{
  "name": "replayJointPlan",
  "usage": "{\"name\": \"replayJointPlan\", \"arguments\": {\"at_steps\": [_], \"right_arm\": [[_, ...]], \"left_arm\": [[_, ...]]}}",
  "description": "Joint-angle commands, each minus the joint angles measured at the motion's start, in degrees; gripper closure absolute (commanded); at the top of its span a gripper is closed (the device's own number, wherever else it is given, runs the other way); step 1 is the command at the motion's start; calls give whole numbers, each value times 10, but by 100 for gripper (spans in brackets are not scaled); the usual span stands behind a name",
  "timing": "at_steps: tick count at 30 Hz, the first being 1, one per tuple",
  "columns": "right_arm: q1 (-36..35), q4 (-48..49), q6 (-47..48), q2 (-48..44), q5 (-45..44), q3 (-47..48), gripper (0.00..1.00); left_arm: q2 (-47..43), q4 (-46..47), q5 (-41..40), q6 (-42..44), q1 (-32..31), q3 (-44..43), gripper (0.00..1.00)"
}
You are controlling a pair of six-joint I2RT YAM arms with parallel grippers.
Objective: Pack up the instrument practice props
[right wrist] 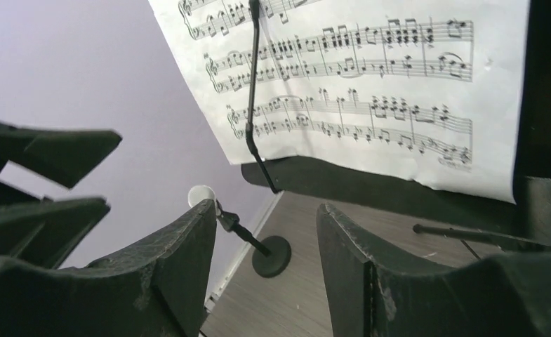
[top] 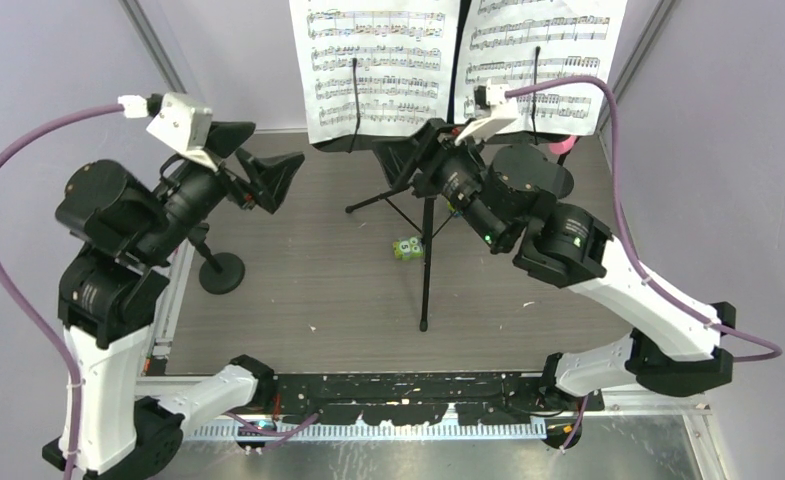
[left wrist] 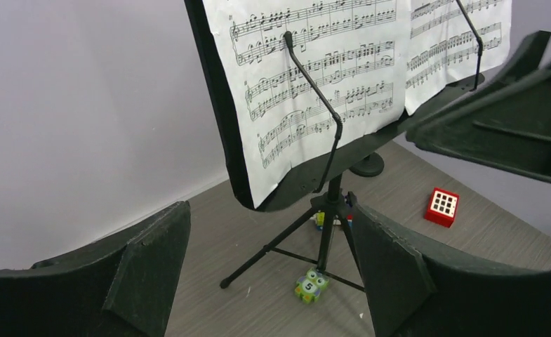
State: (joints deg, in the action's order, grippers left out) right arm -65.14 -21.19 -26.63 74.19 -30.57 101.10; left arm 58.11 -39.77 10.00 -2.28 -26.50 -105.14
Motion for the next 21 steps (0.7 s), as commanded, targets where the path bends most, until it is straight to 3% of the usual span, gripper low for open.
{"name": "replayJointPlan", "arguments": {"at_steps": [1,6,13,21], "right_arm": [[0,43,-9,36,-32,66,41],[35,-26,-30,100,9,158,41],[124,-23,-89,121,153,170,41],[151,14,-80,129,254,174,43]], "left_arm": [[-27,12,3,10,3,22,14],[-43,18,19,12,2,39,12],[-42,19,41,-2,2,46,13],[-35,38,58,-15,3,59,16]]}}
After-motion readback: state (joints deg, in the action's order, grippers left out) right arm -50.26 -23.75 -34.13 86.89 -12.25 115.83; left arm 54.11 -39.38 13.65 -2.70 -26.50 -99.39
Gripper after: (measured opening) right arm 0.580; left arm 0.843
